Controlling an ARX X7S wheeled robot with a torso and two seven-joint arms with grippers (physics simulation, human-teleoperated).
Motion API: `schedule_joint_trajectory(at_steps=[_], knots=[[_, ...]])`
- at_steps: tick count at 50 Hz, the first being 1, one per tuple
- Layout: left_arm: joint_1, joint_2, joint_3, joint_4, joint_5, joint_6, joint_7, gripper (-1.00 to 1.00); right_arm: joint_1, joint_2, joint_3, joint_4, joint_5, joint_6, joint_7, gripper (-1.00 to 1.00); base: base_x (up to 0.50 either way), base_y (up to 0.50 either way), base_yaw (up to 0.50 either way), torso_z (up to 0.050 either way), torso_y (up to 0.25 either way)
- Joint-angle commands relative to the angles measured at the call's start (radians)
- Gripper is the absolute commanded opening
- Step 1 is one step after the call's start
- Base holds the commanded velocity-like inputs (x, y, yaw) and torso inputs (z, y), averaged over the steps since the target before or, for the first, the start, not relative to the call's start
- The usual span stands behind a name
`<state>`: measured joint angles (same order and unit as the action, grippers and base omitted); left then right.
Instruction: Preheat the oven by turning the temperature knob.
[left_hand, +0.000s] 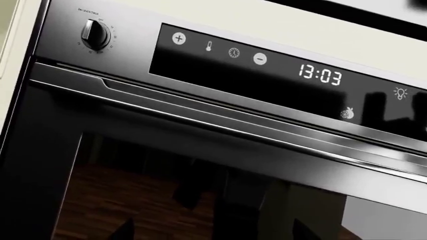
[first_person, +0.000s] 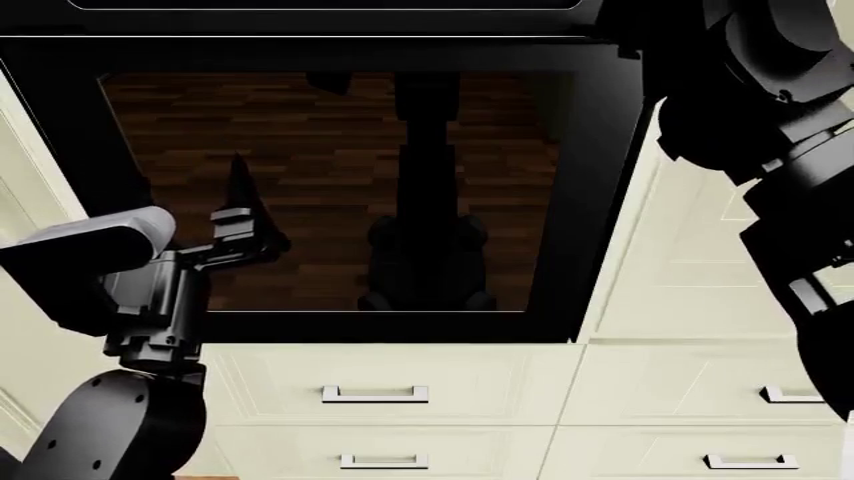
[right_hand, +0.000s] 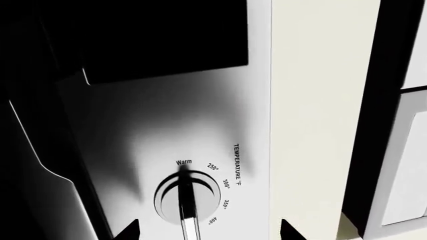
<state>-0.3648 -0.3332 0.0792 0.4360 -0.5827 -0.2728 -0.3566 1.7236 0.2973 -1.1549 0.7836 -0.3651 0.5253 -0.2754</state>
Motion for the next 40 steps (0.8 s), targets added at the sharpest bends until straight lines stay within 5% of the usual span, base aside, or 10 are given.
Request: schedule_joint_trajectory(at_steps=[1,2,40], knots=[[0.0,-0.003,0.002,0.001,-0.002,0.002,-0.004,1.0,-0.003,0.001,0.002,-0.001,0.004,-0.009,0.001,1.0,0.0,0.0,0.0,0.0,0.0],[-0.001,-0.003,0.002,0.001,-0.002,0.002,-0.004,1.0,-0.003,0.001,0.003,-0.003,0.005,-0.011,0.002,-1.0,0.0,0.0,0.0,0.0,0.0],[-0.001,-0.006,0.02,-0.025,0.009,0.02,-0.005,1.0,0.001,-0.021,0.015,0.073,0.022,-0.081,0.033,-1.0,0.0,0.0,0.0,0.0,0.0]])
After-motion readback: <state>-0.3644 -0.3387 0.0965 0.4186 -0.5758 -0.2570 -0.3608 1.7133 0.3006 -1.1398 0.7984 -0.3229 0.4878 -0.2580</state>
